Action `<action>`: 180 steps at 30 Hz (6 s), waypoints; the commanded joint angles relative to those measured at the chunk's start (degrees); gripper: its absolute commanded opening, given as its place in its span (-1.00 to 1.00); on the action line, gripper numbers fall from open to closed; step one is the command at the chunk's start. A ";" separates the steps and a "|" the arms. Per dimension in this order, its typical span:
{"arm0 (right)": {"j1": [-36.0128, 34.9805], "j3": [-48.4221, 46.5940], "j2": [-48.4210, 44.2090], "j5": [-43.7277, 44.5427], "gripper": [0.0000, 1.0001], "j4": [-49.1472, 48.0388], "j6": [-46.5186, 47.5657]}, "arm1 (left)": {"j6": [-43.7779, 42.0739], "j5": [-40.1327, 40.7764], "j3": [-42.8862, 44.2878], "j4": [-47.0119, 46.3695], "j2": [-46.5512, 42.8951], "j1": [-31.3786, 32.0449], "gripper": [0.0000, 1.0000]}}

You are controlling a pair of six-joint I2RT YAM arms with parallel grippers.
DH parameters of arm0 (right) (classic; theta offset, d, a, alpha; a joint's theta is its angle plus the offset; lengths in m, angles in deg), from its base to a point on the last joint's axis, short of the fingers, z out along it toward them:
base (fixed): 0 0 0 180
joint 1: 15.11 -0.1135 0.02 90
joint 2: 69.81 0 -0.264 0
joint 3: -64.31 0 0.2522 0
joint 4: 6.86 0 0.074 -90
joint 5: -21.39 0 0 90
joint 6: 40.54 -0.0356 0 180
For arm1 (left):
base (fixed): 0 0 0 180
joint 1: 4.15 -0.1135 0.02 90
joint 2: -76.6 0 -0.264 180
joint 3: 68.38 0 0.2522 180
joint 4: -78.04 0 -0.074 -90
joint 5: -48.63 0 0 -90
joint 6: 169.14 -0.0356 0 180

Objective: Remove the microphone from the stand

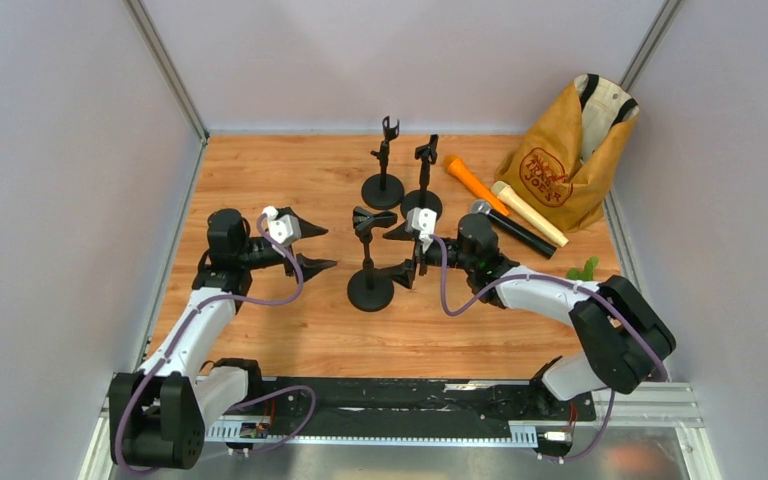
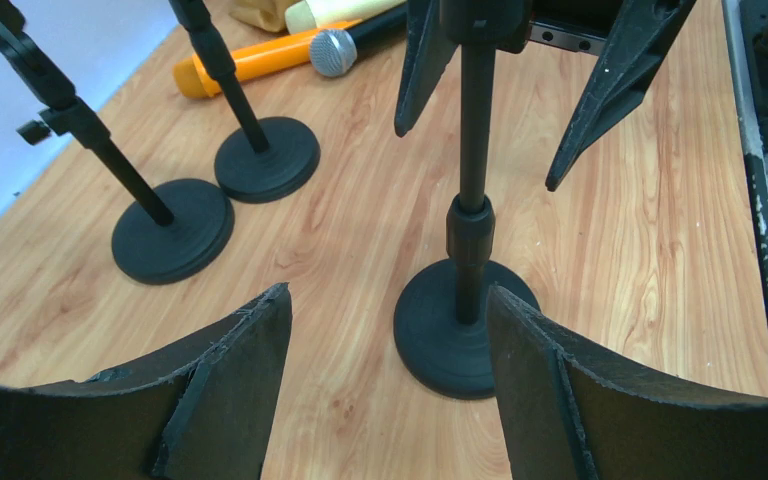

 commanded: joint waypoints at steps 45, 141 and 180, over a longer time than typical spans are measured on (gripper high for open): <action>1.36 -15.88 -9.12 -1.42 -1.00 12.52 -9.80 | -7.39 -4.68 20.06 9.45 11.06 7.49 0.57; 6.42 -5.92 -14.81 -9.33 -0.99 0.69 -12.49 | 23.91 -5.93 11.02 -19.37 9.68 25.78 -1.00; 3.70 -6.36 -11.63 15.54 0.05 1.37 -23.50 | 22.07 26.61 8.83 -21.13 12.40 28.61 -1.00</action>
